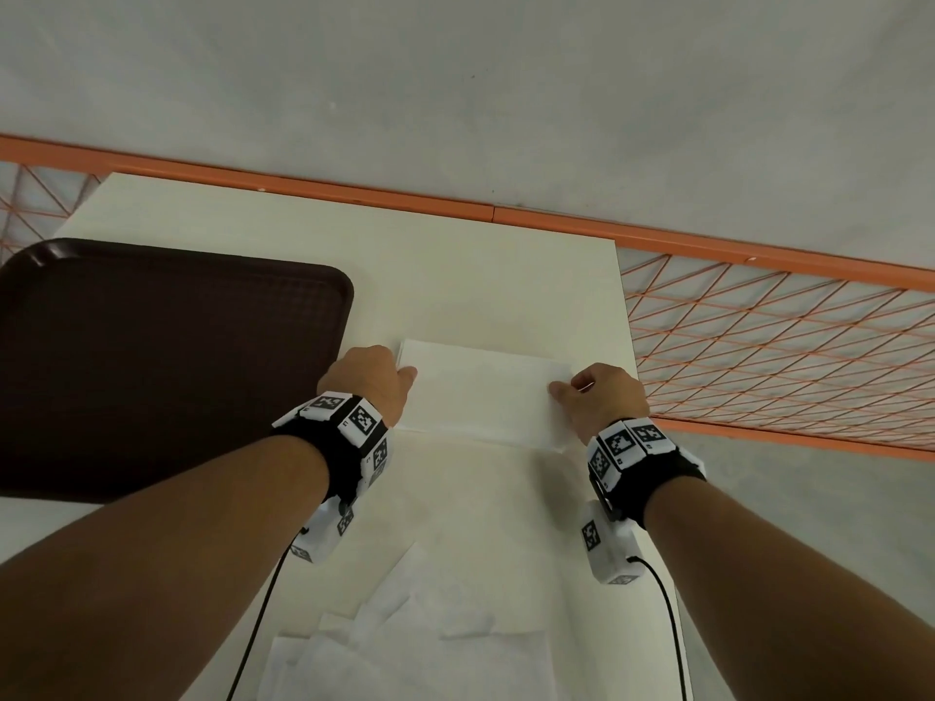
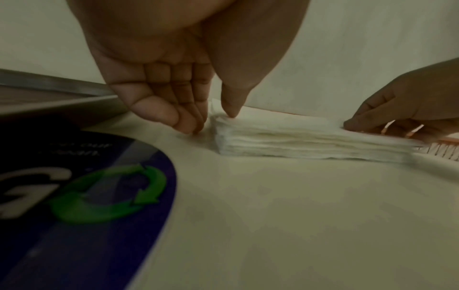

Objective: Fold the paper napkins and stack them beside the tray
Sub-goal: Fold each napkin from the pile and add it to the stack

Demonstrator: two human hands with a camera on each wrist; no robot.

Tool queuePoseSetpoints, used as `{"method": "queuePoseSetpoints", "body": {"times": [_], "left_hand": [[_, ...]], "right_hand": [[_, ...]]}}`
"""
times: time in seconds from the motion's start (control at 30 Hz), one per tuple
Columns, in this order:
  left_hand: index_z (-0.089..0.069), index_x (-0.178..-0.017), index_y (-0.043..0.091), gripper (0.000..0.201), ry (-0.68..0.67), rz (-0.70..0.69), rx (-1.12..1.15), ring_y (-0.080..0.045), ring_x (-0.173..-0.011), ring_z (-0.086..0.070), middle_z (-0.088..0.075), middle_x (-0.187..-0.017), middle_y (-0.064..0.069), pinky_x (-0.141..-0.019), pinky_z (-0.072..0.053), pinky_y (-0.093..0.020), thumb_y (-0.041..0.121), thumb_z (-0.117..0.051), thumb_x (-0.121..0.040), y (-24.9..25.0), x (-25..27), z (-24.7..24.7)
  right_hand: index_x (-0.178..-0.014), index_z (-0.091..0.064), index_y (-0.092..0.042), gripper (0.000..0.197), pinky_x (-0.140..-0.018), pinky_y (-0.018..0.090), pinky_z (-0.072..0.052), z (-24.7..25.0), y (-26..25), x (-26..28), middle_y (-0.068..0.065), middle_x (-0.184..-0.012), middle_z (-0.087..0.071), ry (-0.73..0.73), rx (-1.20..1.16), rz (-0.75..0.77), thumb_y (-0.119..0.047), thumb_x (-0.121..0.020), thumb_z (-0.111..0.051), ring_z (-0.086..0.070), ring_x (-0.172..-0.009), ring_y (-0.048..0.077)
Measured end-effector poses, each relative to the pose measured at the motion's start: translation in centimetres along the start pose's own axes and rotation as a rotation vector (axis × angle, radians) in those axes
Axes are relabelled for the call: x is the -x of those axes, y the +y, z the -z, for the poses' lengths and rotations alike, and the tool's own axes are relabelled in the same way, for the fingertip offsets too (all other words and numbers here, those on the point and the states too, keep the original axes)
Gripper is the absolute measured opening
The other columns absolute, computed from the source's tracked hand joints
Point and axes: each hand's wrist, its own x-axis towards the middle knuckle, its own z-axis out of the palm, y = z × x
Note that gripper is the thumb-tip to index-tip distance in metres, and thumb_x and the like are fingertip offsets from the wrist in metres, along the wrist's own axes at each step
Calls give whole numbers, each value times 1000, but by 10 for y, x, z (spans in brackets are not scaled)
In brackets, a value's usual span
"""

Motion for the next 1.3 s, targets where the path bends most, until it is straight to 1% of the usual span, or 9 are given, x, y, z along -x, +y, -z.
{"method": "queuePoseSetpoints", "body": {"times": [0.2,0.3,0.43,0.53,0.6,0.73,0.93,1.17,1.3], "left_hand": [[-66,-96,6,52,-38,2,-10,-29,-80,-58,-65,-99,-12,-65,-42,-32,49,-36,-98,-2,8,9],[-66,-98,7,53,-32,-29,-20,-30,-86,-59,-65,-102,-13,-67,-42,-33,46,-29,-100,-7,25,16],[-65,-104,16,40,-5,-255,13,-24,-89,-58,-62,-105,-4,-73,-45,-34,45,-38,-97,-24,66,16],[-66,-107,23,32,-159,-451,12,-21,-99,-59,-60,-109,1,-86,-48,-35,45,-47,-95,-37,106,11],[-66,-110,25,30,-280,-529,-53,-18,-102,-58,-59,-110,3,-88,-47,-32,45,-49,-94,-42,131,7],[-64,-114,25,30,-376,-574,-75,-15,-105,-56,-60,-113,5,-91,-45,-30,43,-54,-92,-54,170,-4],[-55,-128,26,41,-484,-636,-124,-15,-121,-47,-50,-130,6,-102,-39,-30,41,-58,-91,-72,206,-17],[-39,-141,25,64,-416,-740,-239,-17,-125,-39,-41,-137,7,-104,-36,-36,46,-63,-85,-81,223,-33],[-42,-138,22,62,-365,-731,-242,-18,-123,-39,-41,-135,5,-100,-40,-38,43,-66,-84,-82,228,-40]], "right_hand": [[-115,-62,-17,45,-79,30,-44,12,5,21,3,-111,-67,-11,-23,-8,-51,-85,-64,-60,-100,24],[-120,-59,-18,45,-83,32,-45,15,10,53,-2,-107,-66,20,-49,40,-51,-89,-59,-59,-98,20],[-112,-62,-23,31,-85,33,-50,3,17,109,-5,-101,-66,-4,-39,153,-44,-90,-59,-61,-93,20],[-97,-67,-25,17,-79,31,-52,-10,24,146,-5,-91,-69,-105,-7,274,-39,-88,-62,-64,-87,20],[-97,-68,-25,17,-78,30,-52,-15,29,170,-5,-91,-69,-215,55,366,-38,-89,-61,-64,-85,19],[-104,-66,-27,19,-80,26,-47,-23,43,211,-6,-99,-68,-361,197,493,-37,-90,-57,-61,-93,17],[-112,-60,-29,32,-81,24,-43,-38,59,259,-10,-106,-61,-479,300,544,-48,-86,-58,-57,-98,13],[-124,-51,-27,49,-91,32,-45,-47,57,275,-7,-121,-52,-438,350,511,-51,-83,-62,-50,-113,18],[-124,-49,-24,45,-91,33,-45,-49,51,279,-3,-121,-55,-437,376,493,-44,-86,-62,-53,-111,21]]}}
